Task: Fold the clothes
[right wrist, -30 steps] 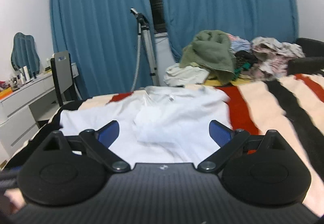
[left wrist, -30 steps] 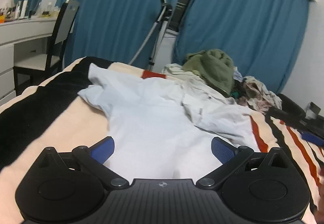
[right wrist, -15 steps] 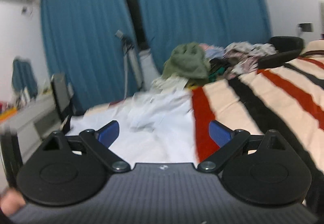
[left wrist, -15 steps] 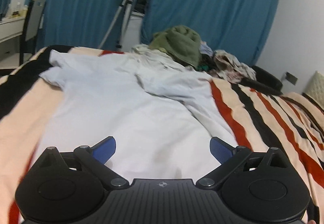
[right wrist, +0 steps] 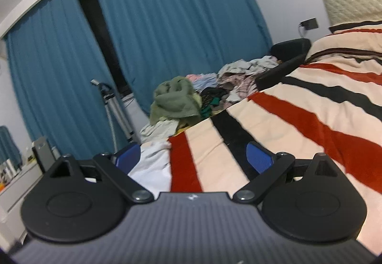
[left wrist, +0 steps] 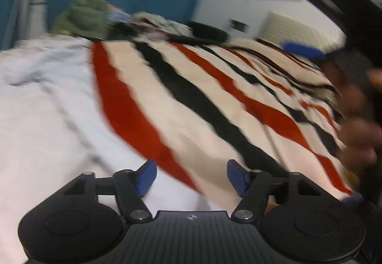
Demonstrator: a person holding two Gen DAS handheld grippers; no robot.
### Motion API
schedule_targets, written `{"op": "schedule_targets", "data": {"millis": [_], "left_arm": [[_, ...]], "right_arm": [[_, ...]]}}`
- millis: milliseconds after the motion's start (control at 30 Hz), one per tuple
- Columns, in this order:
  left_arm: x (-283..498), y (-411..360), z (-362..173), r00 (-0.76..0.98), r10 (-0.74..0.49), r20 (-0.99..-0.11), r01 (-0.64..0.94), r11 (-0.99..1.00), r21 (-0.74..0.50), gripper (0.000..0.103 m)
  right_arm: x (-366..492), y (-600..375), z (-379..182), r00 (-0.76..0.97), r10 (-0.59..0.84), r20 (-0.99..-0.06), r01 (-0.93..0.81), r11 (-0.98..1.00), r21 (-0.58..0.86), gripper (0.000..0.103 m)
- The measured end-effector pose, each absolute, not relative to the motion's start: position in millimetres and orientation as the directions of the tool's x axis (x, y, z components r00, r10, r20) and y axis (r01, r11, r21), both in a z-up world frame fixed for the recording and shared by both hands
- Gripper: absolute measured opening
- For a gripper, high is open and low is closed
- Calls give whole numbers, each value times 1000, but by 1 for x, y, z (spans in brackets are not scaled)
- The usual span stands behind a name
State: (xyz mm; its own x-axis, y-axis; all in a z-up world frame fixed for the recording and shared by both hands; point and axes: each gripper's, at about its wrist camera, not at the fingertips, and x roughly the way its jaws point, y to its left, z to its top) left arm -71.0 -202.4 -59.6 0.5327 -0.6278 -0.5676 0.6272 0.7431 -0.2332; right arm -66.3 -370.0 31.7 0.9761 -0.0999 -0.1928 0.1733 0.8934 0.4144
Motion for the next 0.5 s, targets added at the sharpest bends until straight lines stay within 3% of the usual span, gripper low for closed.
{"op": "schedule_targets", "data": {"millis": [233, 267, 300, 333, 500], "left_arm": [[-89, -248, -117, 435, -603, -668, 699, 694, -171, 60], [-89, -248, -121, 448, -600, -663, 698, 698, -161, 55], [-88, -247, -122, 465, -588, -662, 684, 713, -152, 31], [-84, -244, -121, 480, -573, -664, 667, 730, -147, 0], [-77, -219, -106, 509, -566, -649, 600, 774, -205, 0]], "right_arm": [[-61, -392, 11, 963, -131, -235, 228, 861, 455, 97], [-59, -394, 8, 961, -129, -245, 232, 858, 458, 97], [-58, -394, 5, 959, -127, -254, 235, 859, 455, 97], [-55, -394, 4, 956, -128, -263, 239, 861, 449, 97], [-53, -391, 3, 952, -132, -278, 246, 868, 431, 97]]}}
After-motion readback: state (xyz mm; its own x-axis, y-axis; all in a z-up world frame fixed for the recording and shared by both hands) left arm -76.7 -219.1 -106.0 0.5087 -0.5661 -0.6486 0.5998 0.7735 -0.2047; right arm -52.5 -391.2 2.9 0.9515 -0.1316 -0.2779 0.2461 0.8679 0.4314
